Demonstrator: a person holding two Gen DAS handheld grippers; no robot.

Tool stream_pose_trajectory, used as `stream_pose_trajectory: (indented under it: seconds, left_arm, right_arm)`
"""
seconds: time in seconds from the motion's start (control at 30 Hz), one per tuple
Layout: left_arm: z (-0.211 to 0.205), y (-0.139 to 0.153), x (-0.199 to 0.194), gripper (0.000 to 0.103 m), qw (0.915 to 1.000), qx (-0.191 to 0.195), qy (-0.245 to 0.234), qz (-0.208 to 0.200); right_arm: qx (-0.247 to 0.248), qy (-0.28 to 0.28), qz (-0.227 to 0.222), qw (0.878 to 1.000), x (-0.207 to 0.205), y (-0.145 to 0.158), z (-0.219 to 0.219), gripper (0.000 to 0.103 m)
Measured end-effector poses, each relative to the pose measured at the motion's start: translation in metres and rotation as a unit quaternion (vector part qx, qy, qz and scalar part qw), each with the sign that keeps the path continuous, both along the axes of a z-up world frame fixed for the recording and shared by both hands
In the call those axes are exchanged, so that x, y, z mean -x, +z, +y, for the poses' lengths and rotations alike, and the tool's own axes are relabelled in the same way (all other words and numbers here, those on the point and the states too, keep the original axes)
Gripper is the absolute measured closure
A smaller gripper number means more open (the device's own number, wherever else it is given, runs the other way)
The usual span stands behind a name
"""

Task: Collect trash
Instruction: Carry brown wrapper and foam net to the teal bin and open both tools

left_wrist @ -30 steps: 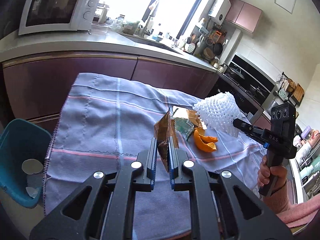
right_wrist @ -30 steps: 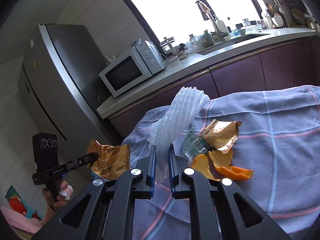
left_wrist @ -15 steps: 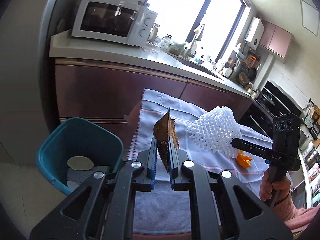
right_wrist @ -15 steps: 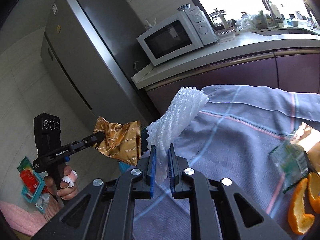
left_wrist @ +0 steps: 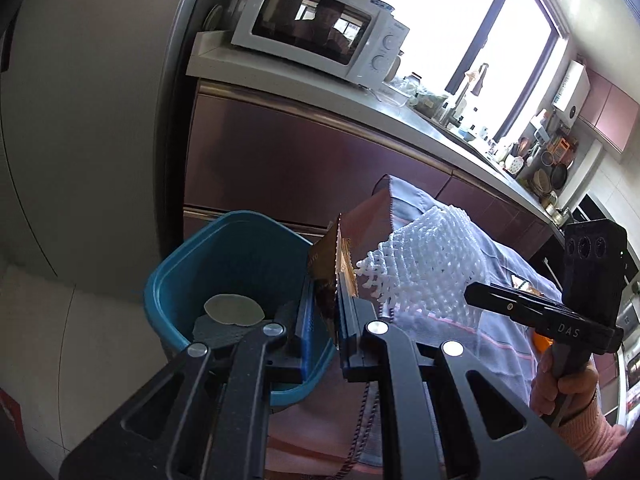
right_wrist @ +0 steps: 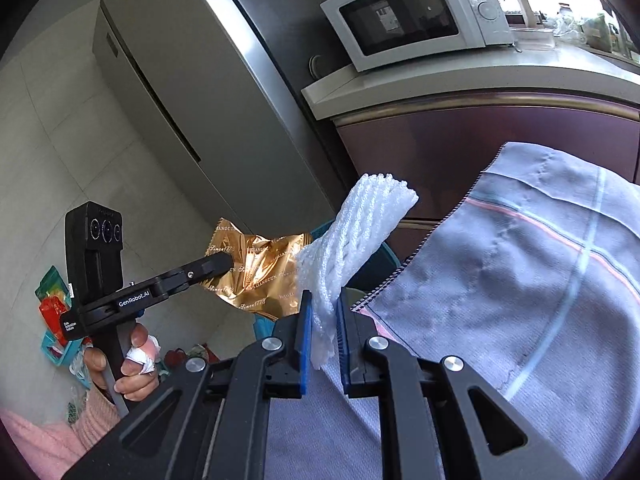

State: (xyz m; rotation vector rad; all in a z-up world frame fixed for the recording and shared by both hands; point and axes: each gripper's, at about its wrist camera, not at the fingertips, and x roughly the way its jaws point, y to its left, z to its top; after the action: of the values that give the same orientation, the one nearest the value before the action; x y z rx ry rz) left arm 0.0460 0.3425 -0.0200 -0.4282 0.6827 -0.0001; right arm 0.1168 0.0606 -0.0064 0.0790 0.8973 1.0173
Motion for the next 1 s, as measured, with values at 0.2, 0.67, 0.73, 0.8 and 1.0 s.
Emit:
stream_pose_trajectory:
  seconds: [0.2, 0.67, 0.73, 0.8, 1.0]
  left_arm:
    - [0.013, -0.022, -0.008, 0.092, 0.9997, -0.005, 0.019, 0.017]
    - [0.022, -0.075, -0.049, 0.091, 0.9971, 0.0, 0.027, 0.071]
    - [0.021, -0.083, -0.054, 0.091, 0.9964, -0.002, 0.028, 0.08]
    - [0.02, -0.093, -0.059, 0.09, 0.9956, -0.002, 0.028, 0.09]
    - [0.013, -0.109, -0.066, 0.084, 0.9939, -0.004, 0.028, 0.107]
  right_arm:
    - [0.032, 0.013, 0.013, 0.999, -0.009, -0.016, 0.035, 0.093]
    - [0.111, 0.033, 0.032, 0.993, -0.027, -0.052, 0.087, 0.091]
    - [0.118, 0.035, 0.038, 0.992, -0.029, -0.055, 0.09, 0.091]
    - [0.119, 0.033, 0.035, 0.992, -0.029, -0.055, 0.092, 0.09]
    - [0.123, 0.033, 0.034, 0.991, -0.032, -0.056, 0.092, 0.088]
